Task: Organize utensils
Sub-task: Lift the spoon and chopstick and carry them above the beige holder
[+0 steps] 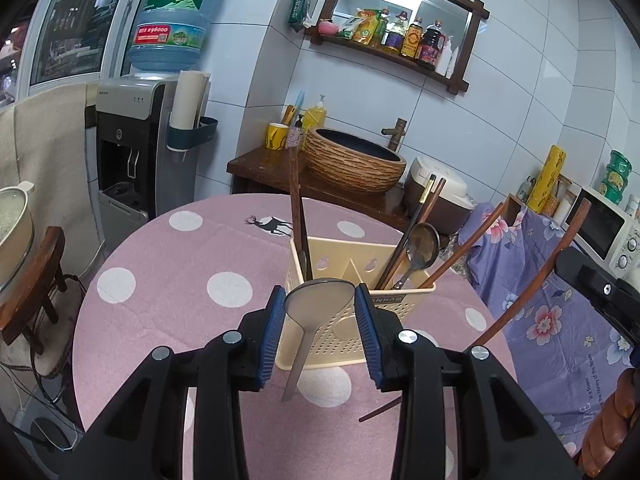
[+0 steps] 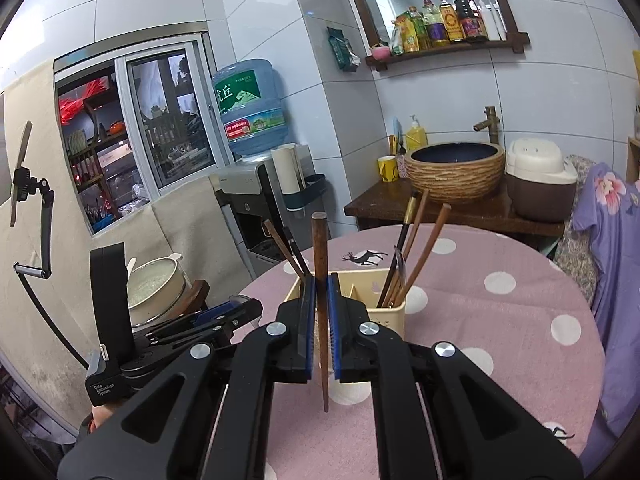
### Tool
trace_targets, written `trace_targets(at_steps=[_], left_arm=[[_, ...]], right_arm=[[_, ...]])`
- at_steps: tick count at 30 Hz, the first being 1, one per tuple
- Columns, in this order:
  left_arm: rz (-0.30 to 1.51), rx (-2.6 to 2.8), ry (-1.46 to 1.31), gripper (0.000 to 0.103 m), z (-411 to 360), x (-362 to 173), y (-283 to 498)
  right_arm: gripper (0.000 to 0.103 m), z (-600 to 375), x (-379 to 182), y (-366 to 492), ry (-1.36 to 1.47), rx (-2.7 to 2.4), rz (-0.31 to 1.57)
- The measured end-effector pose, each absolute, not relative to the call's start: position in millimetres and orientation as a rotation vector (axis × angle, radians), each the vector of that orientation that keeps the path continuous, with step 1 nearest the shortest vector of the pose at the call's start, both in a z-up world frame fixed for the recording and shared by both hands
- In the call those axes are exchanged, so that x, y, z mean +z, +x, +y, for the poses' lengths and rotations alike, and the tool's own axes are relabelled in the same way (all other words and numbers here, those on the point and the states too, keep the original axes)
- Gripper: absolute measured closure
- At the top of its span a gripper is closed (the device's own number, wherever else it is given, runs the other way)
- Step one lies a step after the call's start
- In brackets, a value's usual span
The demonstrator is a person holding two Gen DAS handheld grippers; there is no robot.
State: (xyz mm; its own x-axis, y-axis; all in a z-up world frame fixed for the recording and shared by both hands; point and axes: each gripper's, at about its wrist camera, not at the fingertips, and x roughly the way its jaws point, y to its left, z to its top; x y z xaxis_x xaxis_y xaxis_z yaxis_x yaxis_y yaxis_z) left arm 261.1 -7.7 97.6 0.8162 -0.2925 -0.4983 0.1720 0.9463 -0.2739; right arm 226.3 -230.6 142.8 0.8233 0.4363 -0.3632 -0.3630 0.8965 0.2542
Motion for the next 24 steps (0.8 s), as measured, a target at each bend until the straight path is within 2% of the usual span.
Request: trace_targets(at_steps=[7,18,24], left_arm=[[0.551,-0.285,-0.244,0.067,-3.2,119.9,266.9],[0.415,-0.339,-0.326,0.067,2.4,193.3,290.3],[0.374,-0.323,-0.34,0.067,-8.6,188.1,315.7]], right_arm=[[0.096,-228.6,174.9,231.9,0.142,0.439,0.406],[0.096,-231.0,254.7,264.0,0.101,0.328,0.287],[0.096,-218.9,253.6,286.7,0.067,0.26,0.25]])
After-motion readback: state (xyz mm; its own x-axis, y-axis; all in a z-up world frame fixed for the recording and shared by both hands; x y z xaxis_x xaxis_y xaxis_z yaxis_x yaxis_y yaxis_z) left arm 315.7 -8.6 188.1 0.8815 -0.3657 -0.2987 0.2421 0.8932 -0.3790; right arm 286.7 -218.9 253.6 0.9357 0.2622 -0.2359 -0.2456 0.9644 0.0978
